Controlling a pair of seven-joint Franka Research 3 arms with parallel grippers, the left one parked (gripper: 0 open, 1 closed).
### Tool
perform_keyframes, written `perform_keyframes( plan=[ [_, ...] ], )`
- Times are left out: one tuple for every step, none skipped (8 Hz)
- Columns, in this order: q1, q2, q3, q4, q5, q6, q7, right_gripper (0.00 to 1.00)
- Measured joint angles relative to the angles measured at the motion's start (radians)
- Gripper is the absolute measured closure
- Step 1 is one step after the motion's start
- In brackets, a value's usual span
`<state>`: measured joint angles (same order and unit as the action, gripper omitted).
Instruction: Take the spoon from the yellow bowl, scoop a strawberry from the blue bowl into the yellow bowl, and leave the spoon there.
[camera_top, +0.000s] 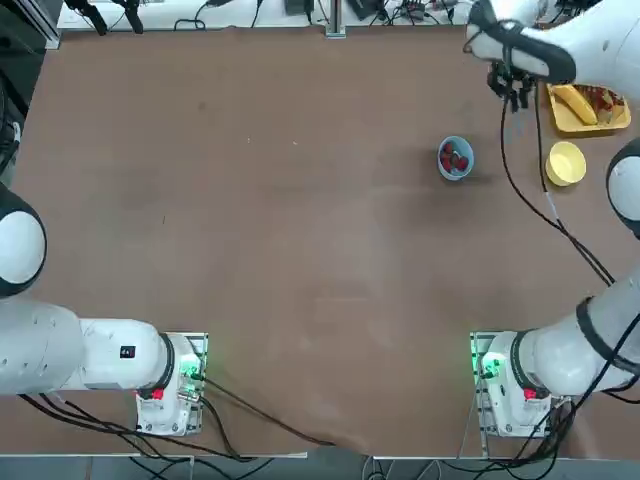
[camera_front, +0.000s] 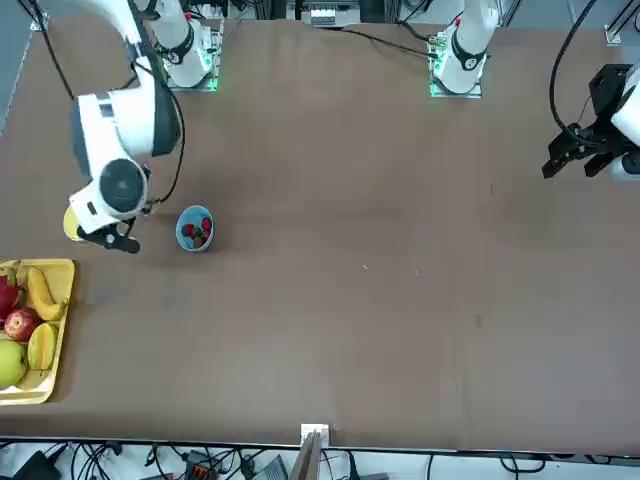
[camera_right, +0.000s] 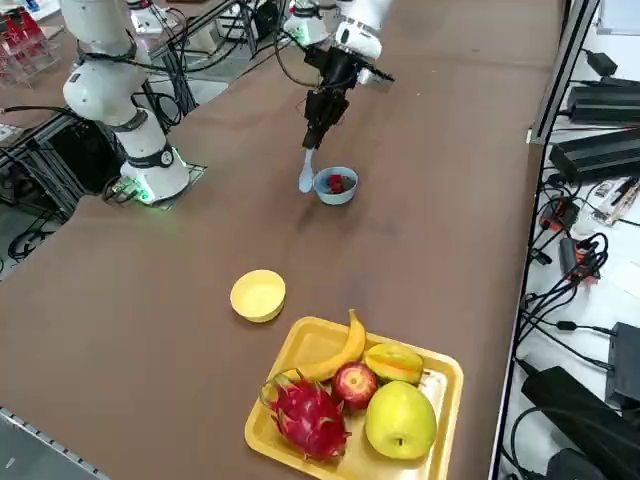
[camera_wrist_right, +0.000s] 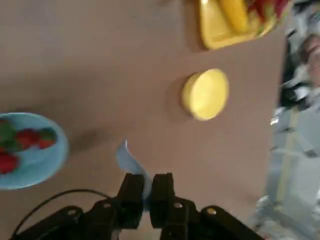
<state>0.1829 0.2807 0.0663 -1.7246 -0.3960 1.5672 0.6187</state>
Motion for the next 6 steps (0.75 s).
perform_keyframes(
  plan=[
    [-0.001, -0.006, -0.002, 0.008, 0.080, 0.014, 0.074, 0.89],
    [-0.003, -0.008, -0.002, 0.009, 0.138, 0.034, 0.150, 0.89],
    [-0.004, -0.007, -0.003, 0.009, 0.183, 0.048, 0.218, 0.89],
    [-0.004, -0.008, -0.003, 0.007, 0.226, 0.065, 0.277, 0.89],
    [-0.004, -0.008, -0.003, 0.002, 0.256, 0.085, 0.333, 0.89],
    [-0.004, -0.008, -0.003, -0.008, 0.271, 0.113, 0.393, 0.89]
  ],
)
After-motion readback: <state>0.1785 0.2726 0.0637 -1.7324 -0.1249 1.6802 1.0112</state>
